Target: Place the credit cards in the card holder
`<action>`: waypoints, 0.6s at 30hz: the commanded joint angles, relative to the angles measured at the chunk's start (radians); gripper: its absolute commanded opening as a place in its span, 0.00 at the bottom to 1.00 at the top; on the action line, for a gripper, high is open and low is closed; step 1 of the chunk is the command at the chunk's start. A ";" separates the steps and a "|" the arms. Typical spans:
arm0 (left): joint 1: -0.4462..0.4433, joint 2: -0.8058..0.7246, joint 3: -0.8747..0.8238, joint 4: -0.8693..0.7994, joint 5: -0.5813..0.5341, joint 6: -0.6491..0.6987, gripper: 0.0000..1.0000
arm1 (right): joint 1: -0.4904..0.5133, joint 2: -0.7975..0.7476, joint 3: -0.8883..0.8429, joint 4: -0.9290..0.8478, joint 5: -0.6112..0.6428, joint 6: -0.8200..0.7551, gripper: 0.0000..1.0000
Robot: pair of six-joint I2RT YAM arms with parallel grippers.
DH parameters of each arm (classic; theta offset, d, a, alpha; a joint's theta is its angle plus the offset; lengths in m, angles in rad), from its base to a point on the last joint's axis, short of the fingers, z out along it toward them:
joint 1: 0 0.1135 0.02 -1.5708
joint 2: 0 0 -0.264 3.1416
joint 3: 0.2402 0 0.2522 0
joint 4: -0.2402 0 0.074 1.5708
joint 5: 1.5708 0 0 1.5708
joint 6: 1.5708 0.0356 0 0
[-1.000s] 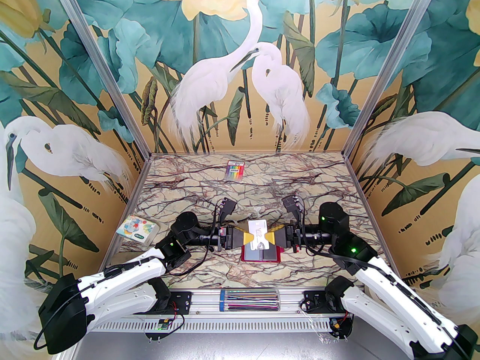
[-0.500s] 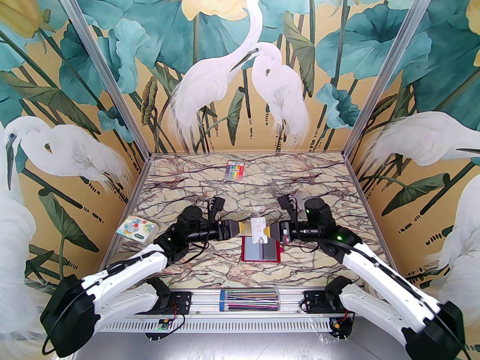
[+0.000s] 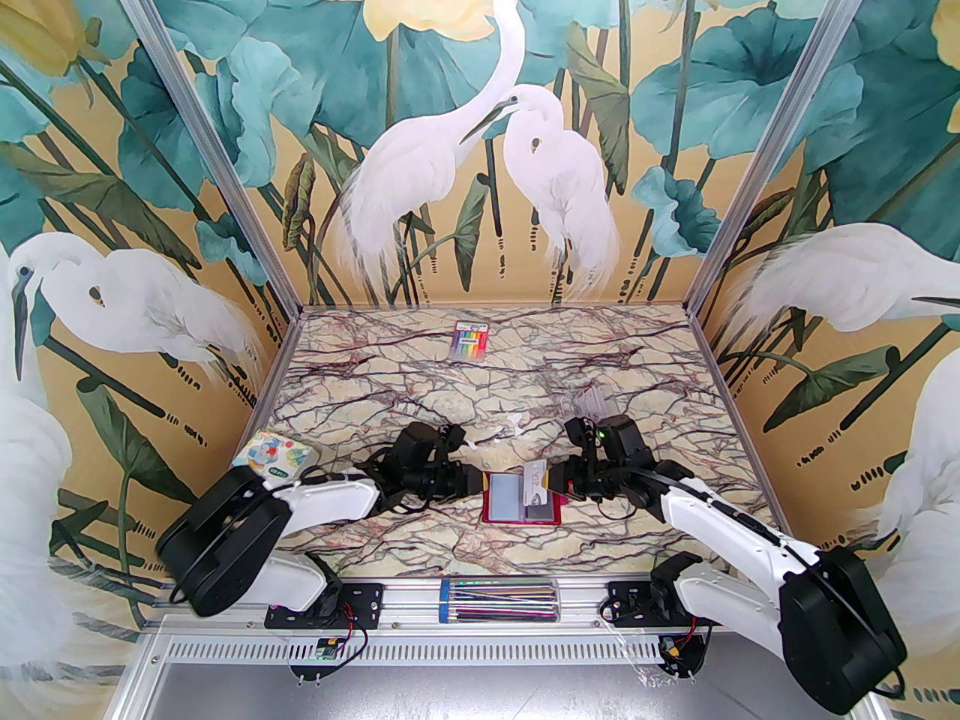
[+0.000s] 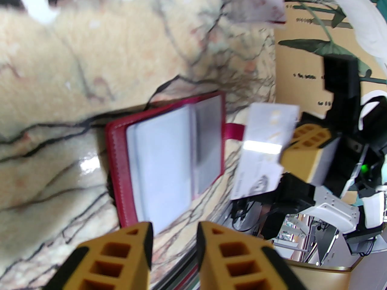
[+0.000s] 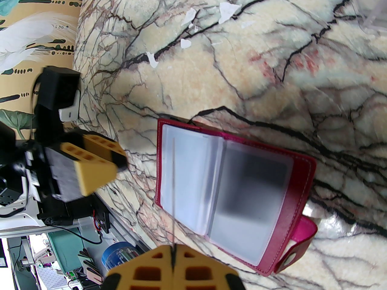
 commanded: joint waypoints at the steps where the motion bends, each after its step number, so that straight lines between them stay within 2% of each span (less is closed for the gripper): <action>1: -0.016 0.050 0.041 0.057 0.014 0.007 0.28 | -0.002 0.024 -0.033 0.081 -0.002 0.025 0.00; 18: -0.038 0.148 0.065 0.068 -0.003 0.008 0.23 | 0.000 0.107 -0.057 0.152 -0.001 0.032 0.00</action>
